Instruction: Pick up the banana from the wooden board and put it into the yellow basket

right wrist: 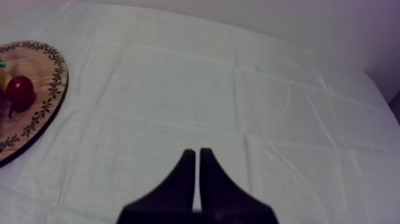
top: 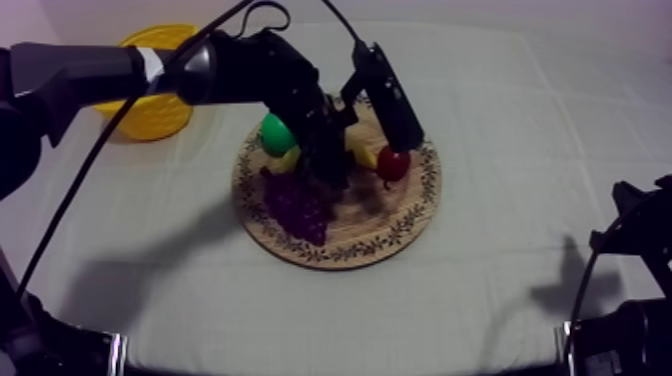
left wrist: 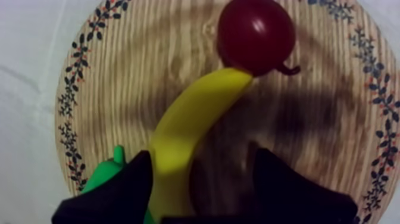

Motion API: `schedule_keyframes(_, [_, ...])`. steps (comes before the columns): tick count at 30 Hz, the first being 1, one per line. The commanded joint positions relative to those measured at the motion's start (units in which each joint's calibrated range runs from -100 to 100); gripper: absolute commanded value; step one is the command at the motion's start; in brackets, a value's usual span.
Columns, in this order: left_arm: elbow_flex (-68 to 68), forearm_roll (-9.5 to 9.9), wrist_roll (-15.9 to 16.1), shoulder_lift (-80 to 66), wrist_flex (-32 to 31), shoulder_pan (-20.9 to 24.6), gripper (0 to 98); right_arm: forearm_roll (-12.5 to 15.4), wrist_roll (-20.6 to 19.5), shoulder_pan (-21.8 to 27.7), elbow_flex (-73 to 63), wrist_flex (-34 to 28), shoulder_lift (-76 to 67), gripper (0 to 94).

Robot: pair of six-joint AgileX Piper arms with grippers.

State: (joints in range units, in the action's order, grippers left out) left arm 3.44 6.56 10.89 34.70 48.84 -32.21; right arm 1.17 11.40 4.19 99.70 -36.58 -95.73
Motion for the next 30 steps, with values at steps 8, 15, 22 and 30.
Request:
schedule_keyframes(8, [-1.3,0.02,0.0,2.2,0.1,0.3,61.2,0.0,0.0,0.0,0.0,0.0,0.0,0.3])
schedule_keyframes(15, [-2.3,-0.07,-0.1,3.5,0.3,0.4,60.7,0.0,0.0,0.0,0.0,0.0,0.0,0.3])
schedule_keyframes(22, [-3.1,0.17,-0.7,4.2,0.9,0.5,58.0,0.0,0.0,0.0,0.0,0.0,0.0,0.3])
schedule_keyframes(30, [-3.7,0.04,-0.9,4.6,1.4,0.7,52.8,0.0,0.0,0.0,0.0,0.0,0.0,0.3])
